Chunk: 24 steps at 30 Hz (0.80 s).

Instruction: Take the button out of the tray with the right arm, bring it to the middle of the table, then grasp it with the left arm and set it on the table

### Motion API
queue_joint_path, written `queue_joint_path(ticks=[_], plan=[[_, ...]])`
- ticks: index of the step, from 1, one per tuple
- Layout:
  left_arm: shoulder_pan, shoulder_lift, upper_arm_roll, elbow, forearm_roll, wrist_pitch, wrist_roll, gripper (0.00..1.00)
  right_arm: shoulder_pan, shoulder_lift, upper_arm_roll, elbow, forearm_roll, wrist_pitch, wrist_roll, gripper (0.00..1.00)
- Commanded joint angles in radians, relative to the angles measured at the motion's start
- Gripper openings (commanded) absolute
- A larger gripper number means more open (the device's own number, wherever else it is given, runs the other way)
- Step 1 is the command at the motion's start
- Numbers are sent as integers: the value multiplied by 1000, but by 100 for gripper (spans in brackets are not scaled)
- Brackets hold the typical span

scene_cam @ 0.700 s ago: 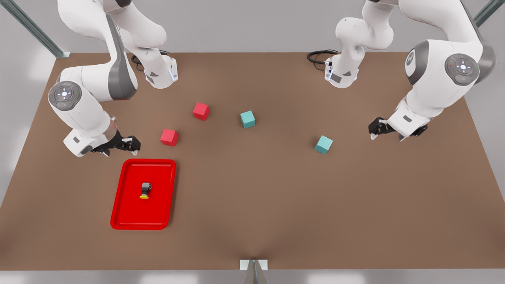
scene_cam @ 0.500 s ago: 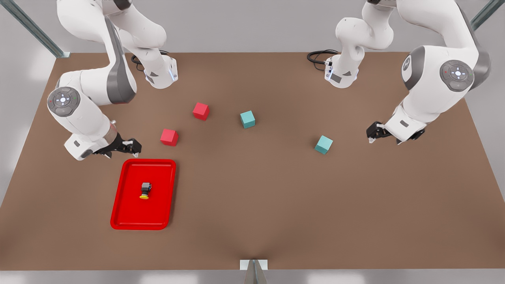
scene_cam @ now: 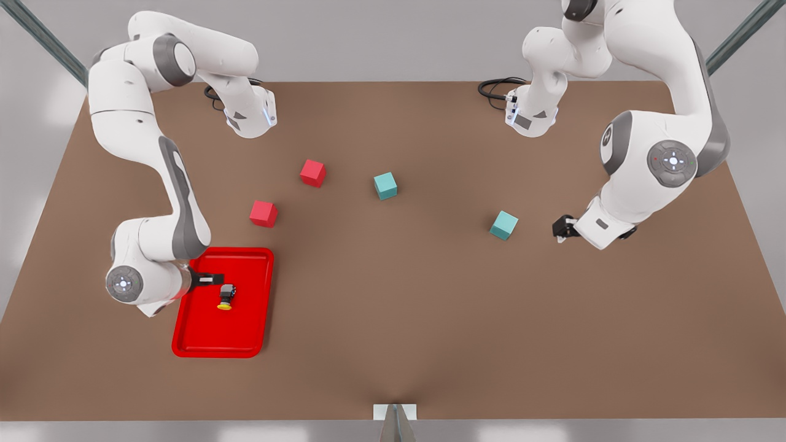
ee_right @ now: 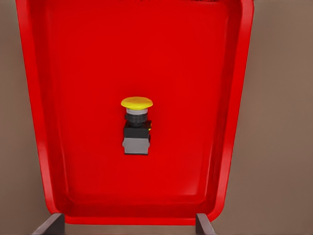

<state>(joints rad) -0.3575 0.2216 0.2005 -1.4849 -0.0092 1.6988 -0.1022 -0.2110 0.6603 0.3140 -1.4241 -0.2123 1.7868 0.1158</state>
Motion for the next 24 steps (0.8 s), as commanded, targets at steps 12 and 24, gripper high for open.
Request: queue_joint_path(ticks=[12,24], plan=[[-3,7,0,0,2,12,-14,100,5,38,-16,-159,-122,526,-179,100],[-20,13,0,0,3,12,-13,100,10,91,-16,-131,-114,526,-127,100]])
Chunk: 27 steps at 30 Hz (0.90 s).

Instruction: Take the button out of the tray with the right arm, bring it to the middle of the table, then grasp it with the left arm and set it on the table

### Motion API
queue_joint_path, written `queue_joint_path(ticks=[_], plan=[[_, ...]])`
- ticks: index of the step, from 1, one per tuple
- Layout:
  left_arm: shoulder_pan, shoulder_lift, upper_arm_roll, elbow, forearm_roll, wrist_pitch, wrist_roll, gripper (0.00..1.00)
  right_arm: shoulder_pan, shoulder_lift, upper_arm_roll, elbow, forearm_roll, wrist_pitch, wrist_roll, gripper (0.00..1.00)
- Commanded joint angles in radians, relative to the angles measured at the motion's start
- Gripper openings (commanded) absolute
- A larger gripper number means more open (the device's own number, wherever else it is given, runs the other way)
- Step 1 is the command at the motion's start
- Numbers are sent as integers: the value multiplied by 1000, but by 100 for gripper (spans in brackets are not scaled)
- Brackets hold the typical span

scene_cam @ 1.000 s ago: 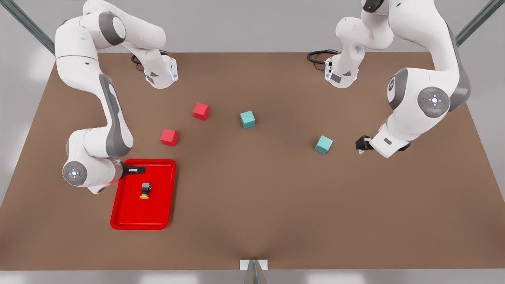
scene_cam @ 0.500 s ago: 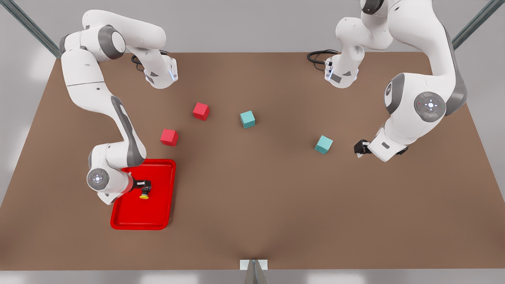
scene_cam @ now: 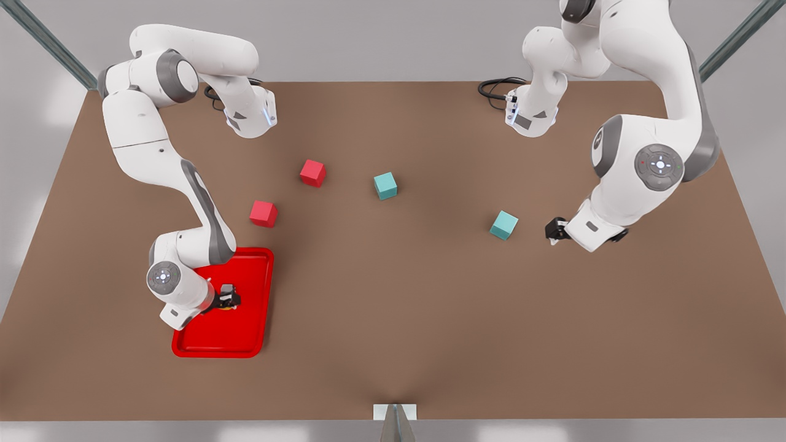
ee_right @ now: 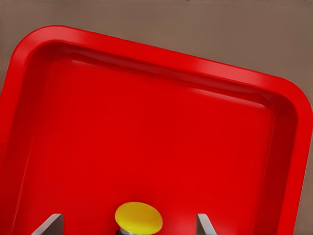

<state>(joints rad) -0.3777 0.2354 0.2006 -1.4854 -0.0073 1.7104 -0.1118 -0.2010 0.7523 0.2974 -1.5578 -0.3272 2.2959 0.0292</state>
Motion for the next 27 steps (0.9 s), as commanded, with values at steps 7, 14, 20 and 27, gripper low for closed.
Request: queue_joint_path(ticks=[7,14,20,27], plan=[[-3,1,0,1,1,2,-3,100,-37,-60,8,-194,2,103,124,100],[-3,1,0,1,1,0,-5,100,-48,-60,6,-217,5,155,209,100],[-3,5,0,1,1,2,-5,100,-51,-59,6,-216,5,158,207,100],[-3,5,0,1,1,0,-5,100,-48,-59,6,-214,5,160,216,97]])
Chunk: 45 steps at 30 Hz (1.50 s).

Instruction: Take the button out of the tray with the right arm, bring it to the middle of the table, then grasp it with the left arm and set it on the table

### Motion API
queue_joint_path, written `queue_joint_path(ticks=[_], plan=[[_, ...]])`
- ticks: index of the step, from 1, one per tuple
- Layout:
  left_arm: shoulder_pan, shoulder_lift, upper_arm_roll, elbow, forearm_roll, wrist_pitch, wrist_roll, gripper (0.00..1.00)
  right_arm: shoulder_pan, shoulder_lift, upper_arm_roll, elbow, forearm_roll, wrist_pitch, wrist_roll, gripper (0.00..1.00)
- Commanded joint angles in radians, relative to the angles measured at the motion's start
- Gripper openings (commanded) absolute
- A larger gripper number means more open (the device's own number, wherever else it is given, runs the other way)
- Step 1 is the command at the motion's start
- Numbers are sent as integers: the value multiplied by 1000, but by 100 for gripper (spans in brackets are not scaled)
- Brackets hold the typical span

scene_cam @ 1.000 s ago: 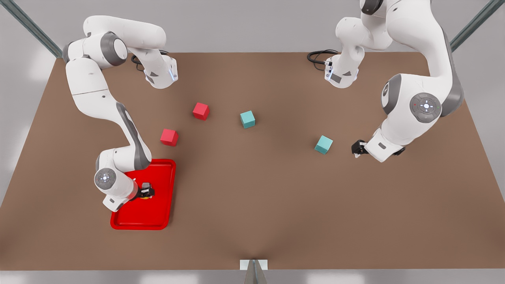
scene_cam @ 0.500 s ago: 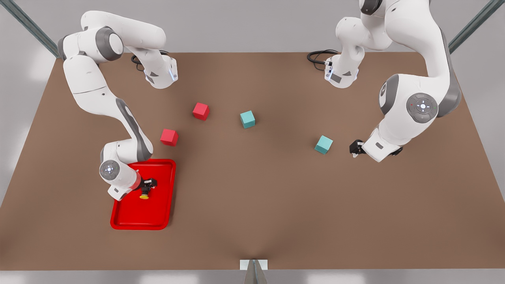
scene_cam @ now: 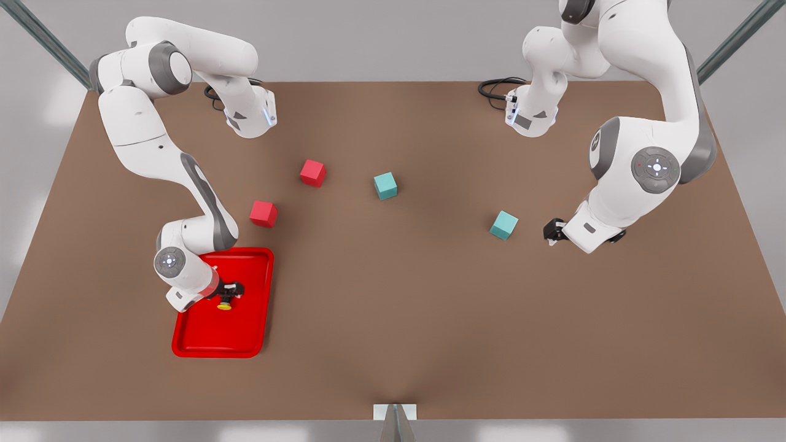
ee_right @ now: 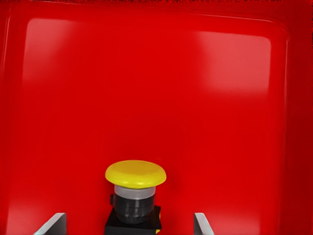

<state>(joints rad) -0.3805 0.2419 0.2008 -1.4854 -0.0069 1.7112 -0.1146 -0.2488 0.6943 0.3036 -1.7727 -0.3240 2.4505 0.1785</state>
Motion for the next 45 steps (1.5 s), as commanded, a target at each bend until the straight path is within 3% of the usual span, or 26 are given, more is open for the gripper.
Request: queue_joint_path(ticks=[1,6,8,10,12,14,31,37,45], plan=[[0,-1,0,1,1,-1,-2,100,0,-1,0,1,2,5,65,97],[0,7,0,1,1,-1,-2,100,2,-1,0,1,2,5,61,97],[0,7,0,1,1,-1,-2,100,0,-1,0,1,2,5,59,80],[0,8,0,1,-1,-1,-2,100,2,-1,2,1,2,4,58,77],[0,8,0,1,-1,-1,-2,100,0,-1,2,1,2,4,52,60],[0,13,0,1,-1,-1,-4,100,2,-1,0,1,2,-1,47,52],[-1,19,0,1,-1,-2,-7,100,-3,-16,39,13,2,-79,52,50],[-3,19,0,1,-1,-2,-10,100,-83,-22,201,53,2,-194,105,50],[-3,19,0,1,-1,-4,-11,100,-55,-39,287,113,0,-331,286,50]])
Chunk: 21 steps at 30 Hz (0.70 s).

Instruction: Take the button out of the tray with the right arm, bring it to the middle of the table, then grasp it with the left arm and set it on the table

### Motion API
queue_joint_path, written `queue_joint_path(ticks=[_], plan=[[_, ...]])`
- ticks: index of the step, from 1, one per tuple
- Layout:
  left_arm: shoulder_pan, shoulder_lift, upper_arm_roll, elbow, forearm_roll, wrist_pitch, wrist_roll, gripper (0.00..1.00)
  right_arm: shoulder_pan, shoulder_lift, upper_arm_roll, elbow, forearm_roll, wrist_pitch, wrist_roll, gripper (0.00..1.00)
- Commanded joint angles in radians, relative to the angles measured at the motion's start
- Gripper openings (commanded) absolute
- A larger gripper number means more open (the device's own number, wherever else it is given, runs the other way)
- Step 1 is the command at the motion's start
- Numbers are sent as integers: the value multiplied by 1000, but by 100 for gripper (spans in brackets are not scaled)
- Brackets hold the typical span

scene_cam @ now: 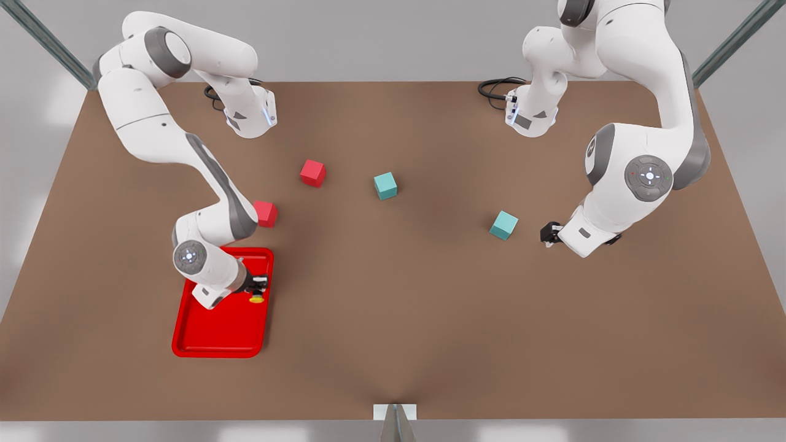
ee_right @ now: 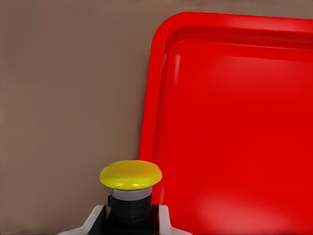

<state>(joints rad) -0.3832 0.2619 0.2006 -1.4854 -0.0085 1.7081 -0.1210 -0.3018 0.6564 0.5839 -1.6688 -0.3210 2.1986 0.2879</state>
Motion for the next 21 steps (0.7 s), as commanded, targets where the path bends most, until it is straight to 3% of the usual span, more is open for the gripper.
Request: queue_joint_path(ticks=[1,9,12,16,21], plan=[[0,-1,0,0,1,-1,-5,100,10,-1,11,15,-3,-111,208,50],[1,-1,0,0,1,-1,-5,100,90,-1,155,64,-3,-157,508,50],[0,-1,0,0,1,-2,-5,100,216,0,168,119,-3,-158,759,50],[0,-1,0,0,1,-4,-5,100,406,17,134,176,-6,-155,996,50],[0,-1,0,0,1,-4,-5,100,650,104,-24,362,10,-158,1079,50]])
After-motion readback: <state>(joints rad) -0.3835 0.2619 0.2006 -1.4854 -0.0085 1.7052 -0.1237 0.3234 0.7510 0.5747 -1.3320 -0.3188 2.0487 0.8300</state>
